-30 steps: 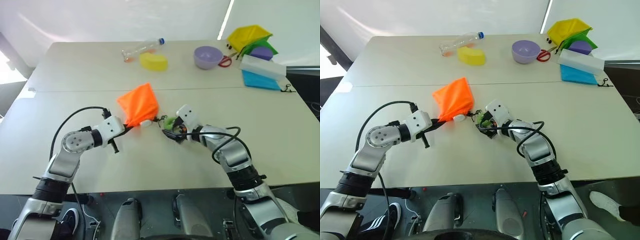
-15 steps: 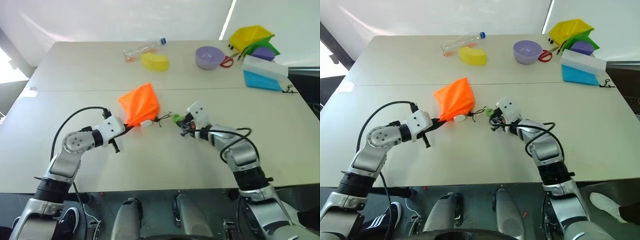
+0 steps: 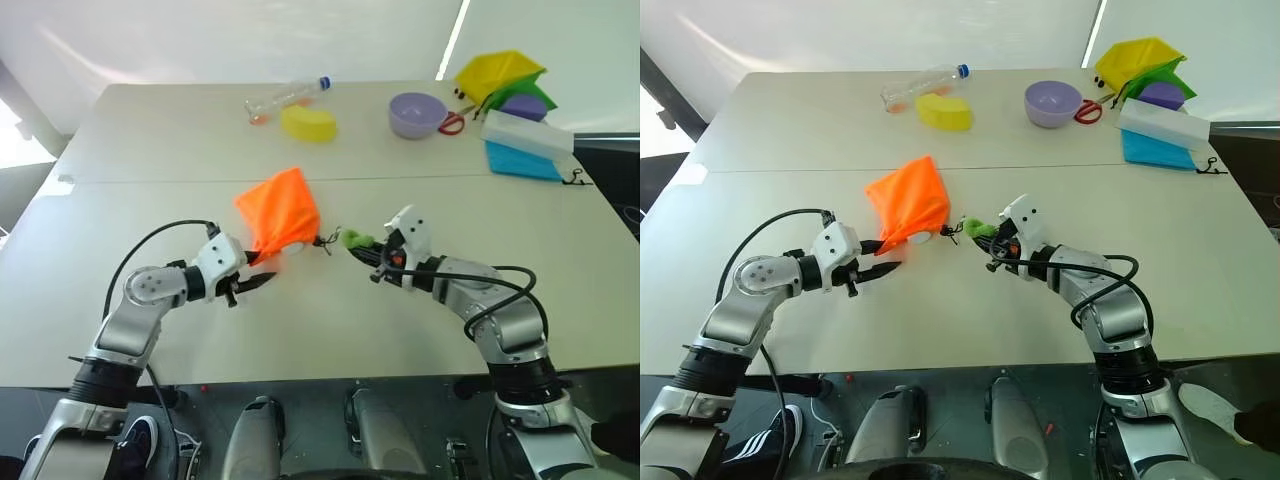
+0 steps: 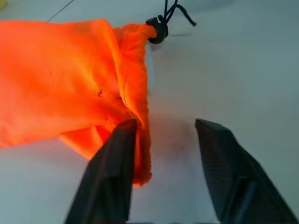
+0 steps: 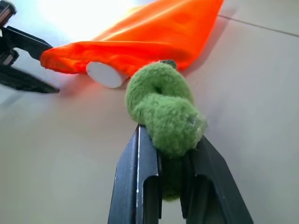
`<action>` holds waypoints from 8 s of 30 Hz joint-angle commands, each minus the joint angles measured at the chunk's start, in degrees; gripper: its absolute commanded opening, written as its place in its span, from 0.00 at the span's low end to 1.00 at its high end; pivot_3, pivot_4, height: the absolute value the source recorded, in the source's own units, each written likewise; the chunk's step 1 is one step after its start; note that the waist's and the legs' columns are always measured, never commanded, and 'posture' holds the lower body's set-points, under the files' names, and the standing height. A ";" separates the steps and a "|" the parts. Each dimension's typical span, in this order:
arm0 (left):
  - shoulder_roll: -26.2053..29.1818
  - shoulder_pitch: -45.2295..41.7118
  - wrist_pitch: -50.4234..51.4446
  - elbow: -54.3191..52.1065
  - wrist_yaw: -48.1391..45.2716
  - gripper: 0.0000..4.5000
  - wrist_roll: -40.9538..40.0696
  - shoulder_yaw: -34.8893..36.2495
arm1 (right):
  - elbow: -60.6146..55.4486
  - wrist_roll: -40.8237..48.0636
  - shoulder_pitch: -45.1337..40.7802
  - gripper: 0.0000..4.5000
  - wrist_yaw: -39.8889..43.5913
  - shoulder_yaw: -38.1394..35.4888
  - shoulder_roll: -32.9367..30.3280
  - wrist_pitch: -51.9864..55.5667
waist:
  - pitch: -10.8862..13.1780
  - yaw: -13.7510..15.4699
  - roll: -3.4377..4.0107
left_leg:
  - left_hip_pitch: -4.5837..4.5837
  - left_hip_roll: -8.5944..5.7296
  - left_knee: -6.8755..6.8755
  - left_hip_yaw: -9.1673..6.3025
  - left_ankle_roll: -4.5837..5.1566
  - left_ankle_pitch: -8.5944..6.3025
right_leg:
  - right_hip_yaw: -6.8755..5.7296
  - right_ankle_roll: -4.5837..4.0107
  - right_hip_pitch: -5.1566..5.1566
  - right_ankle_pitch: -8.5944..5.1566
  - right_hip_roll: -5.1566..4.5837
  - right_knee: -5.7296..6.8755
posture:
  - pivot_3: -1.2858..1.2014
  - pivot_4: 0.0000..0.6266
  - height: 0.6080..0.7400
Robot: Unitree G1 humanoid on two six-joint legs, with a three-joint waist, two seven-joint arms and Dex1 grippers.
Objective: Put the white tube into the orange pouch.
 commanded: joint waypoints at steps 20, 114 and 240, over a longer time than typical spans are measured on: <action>-14.16 -29.01 -20.05 29.32 -7.04 0.93 7.93 -9.40 | 1.04 5.70 -2.38 0.00 -5.42 -8.72 0.84 2.11 | 0.01 1.42 -0.01 | -0.06 -0.06 0.04 -0.03 0.01 0.00 | 0.00 0.29 0.05 0.06 0.06 -0.04 | 0.52 0.24 1.00; -21.96 -13.61 -8.93 8.08 24.47 0.61 21.88 -11.05 | -4.96 9.23 -2.03 0.00 -8.99 -8.68 -0.37 6.67 | 0.01 1.41 -0.01 | -0.03 -0.06 0.08 -0.12 0.02 -0.01 | -0.01 0.31 0.08 0.07 0.06 0.05 | 0.52 0.24 1.00; -14.33 -16.50 -10.86 10.64 6.49 0.54 4.74 -3.27 | -12.50 16.60 3.94 0.00 -4.57 -10.92 -8.81 13.50 | 0.01 1.54 -0.01 | -0.04 -0.08 0.08 -0.12 0.02 -0.01 | -0.02 0.19 0.15 -0.01 0.01 -0.06 | 0.52 0.24 1.00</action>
